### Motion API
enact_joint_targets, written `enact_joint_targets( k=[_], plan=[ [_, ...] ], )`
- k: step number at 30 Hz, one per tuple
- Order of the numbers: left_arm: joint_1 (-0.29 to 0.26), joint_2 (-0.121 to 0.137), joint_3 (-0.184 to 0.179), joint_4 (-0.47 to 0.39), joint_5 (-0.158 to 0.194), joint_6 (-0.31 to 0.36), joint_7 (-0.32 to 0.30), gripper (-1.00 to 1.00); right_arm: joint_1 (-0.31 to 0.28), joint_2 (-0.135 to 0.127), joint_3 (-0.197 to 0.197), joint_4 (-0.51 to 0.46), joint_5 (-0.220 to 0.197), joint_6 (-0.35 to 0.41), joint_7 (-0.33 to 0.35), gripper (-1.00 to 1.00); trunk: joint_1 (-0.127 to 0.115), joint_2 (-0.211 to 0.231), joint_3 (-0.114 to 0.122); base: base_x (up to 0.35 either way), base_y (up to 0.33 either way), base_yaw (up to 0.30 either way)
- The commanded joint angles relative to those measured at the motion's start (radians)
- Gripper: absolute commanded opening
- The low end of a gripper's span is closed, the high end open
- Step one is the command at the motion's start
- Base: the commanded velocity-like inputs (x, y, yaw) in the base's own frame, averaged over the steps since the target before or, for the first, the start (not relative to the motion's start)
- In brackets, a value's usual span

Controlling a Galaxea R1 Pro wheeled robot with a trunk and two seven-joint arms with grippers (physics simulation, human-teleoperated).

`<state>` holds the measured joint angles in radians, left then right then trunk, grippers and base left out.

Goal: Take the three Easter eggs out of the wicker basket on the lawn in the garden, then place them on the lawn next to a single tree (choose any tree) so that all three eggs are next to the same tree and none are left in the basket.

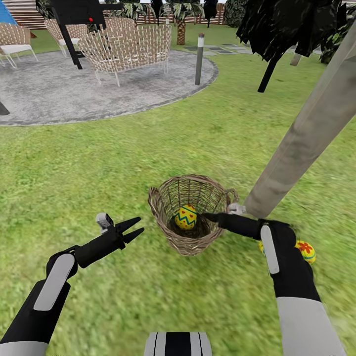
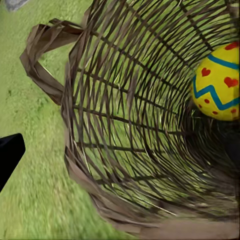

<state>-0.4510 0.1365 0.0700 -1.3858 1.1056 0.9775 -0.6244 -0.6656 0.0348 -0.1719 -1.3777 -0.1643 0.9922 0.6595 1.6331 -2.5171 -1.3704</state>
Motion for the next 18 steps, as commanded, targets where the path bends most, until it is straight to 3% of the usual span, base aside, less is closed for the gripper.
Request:
enact_joint_targets(
  k=[1, 4, 6, 8, 11, 14, 18],
  plan=[
    [0.0, 0.0, 0.0, 0.0, 0.0, 0.0, 0.0, 1.0, -0.001, 0.011, 0.003, 0.0, 0.0, -0.001, -0.048, 1.0, 0.0, 0.0, 0.0, 0.0, 0.0, 0.004],
    [0.0, 0.0, 0.0, 0.0, 0.0, 0.0, 0.0, 1.0, -0.002, 0.033, 0.047, 0.003, -0.002, -0.008, -0.236, 1.0, 0.0, 0.0, 0.0, 0.0, 0.0, 0.001],
    [0.0, 0.0, 0.001, 0.0, 0.0, 0.0, 0.0, 1.0, -0.005, 0.039, 0.117, 0.002, -0.005, -0.047, -0.33, 1.0, 0.0, 0.0, 0.0, 0.0, 0.0, 0.0],
    [0.0, 0.0, 0.001, 0.0, 0.0, 0.0, 0.0, 1.0, -0.009, 0.047, 0.151, 0.003, -0.005, -0.074, -0.375, 1.0, 0.0, 0.0, 0.0, 0.0, 0.0, 0.0],
    [0.0, 0.0, 0.001, 0.0, 0.0, 0.0, 0.0, 1.0, -0.014, 0.08, 0.182, 0.009, -0.009, -0.094, -0.489, 1.0, 0.0, 0.0, 0.0, 0.0, 0.0, 0.0],
    [0.0, 0.001, 0.002, 0.0, 0.001, 0.0, 0.0, 1.0, -0.018, 0.084, 0.213, 0.008, -0.008, -0.095, -0.514, 1.0, 0.0, 0.0, 0.0, 0.031, 0.008, 0.0],
    [0.0, 0.001, 0.012, -0.001, 0.004, 0.0, -0.001, 1.0, -0.019, 0.085, 0.224, 0.009, -0.01, -0.095, -0.58, 1.0, 0.0, 0.0, 0.0, 0.234, 0.106, 0.0]
  ],
)
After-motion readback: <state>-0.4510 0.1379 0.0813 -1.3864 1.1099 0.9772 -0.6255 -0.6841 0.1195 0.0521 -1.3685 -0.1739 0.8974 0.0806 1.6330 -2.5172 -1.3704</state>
